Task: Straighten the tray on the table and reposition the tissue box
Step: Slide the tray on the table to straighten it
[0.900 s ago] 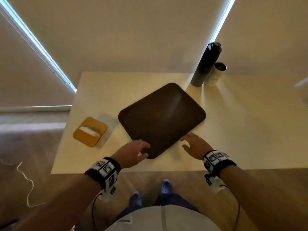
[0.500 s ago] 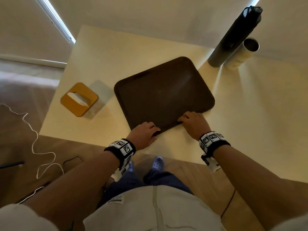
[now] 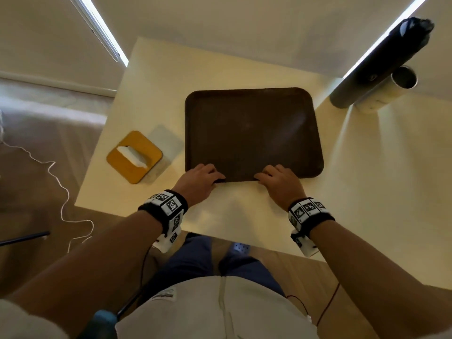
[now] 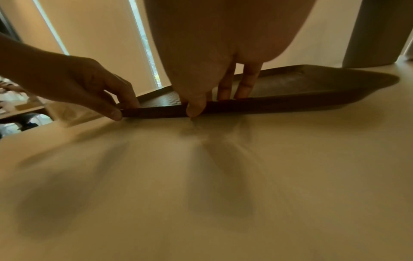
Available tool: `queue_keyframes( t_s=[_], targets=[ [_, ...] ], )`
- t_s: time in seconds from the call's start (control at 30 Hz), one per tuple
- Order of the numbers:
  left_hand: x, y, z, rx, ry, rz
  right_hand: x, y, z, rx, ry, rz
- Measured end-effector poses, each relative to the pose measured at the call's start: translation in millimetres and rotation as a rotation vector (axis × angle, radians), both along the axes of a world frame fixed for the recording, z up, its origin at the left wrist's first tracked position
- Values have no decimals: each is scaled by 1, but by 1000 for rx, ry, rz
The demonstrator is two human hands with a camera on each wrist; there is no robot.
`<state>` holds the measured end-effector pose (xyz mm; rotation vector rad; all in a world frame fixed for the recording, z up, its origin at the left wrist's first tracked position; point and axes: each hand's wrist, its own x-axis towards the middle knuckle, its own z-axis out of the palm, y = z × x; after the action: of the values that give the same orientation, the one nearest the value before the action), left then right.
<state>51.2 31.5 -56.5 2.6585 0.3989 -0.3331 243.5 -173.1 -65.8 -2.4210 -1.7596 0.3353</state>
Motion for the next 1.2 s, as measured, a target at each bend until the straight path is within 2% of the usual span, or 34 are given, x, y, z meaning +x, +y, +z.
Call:
queue_keyframes(
  t_s=[0.3,0.5,0.67,1.2],
  targets=[
    [49,91,13,-2,97,-91,-5,74,6,-25,30,-288],
    [66,124,11,-12,107,-112,-2,102,4,-54,44,-375],
    [73,131,8,-48,142,-112,0,108,5,-101,68,-386],
    [80,124,7,-49,133,-75,8,104,3,-72,57,-404]
  ],
)
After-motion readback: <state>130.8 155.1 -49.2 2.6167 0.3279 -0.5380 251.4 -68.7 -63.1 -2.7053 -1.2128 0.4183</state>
